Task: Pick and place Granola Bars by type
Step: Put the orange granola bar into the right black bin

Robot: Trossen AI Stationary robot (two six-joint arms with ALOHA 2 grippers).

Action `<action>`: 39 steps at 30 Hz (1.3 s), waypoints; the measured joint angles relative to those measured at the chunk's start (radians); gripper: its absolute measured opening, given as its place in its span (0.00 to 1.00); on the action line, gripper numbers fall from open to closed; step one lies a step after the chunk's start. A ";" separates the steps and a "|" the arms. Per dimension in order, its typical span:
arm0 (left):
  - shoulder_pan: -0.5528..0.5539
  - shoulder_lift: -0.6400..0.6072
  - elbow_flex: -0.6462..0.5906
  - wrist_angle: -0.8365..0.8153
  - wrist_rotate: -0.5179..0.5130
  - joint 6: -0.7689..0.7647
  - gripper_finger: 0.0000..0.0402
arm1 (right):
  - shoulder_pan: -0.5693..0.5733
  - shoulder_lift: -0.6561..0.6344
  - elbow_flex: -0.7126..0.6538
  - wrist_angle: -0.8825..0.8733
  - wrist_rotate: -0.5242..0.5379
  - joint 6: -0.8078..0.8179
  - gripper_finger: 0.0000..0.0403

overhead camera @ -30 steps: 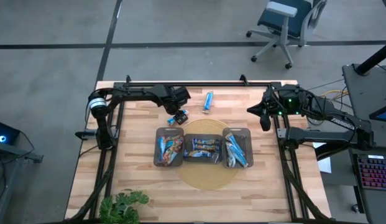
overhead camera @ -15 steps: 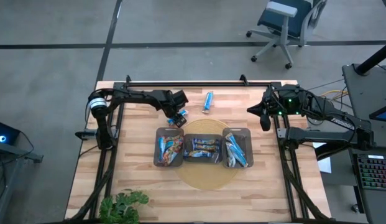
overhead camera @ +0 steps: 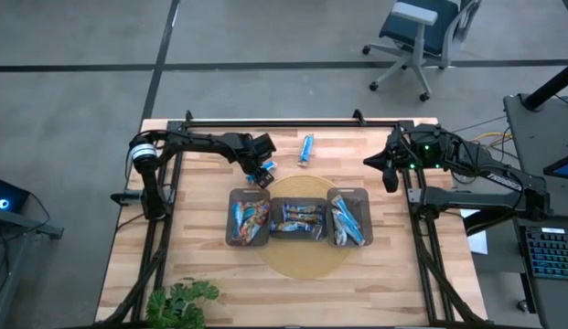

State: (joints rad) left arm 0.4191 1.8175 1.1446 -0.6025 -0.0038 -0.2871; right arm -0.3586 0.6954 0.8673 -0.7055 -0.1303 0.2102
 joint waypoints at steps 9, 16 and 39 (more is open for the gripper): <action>0.003 0.000 0.002 -0.004 0.013 -0.004 0.42 | 0.000 0.000 0.000 0.000 0.000 0.015 0.02; 0.008 0.001 0.020 0.001 0.014 -0.020 0.42 | 0.000 0.000 0.000 0.000 0.000 0.019 0.02; 0.025 0.001 0.033 0.072 0.095 0.023 0.42 | 0.000 0.000 0.000 0.000 0.000 0.016 0.02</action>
State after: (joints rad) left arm 0.4442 1.8187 1.1774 -0.5309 0.0913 -0.2638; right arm -0.3584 0.6954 0.8673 -0.7057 -0.1307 0.2260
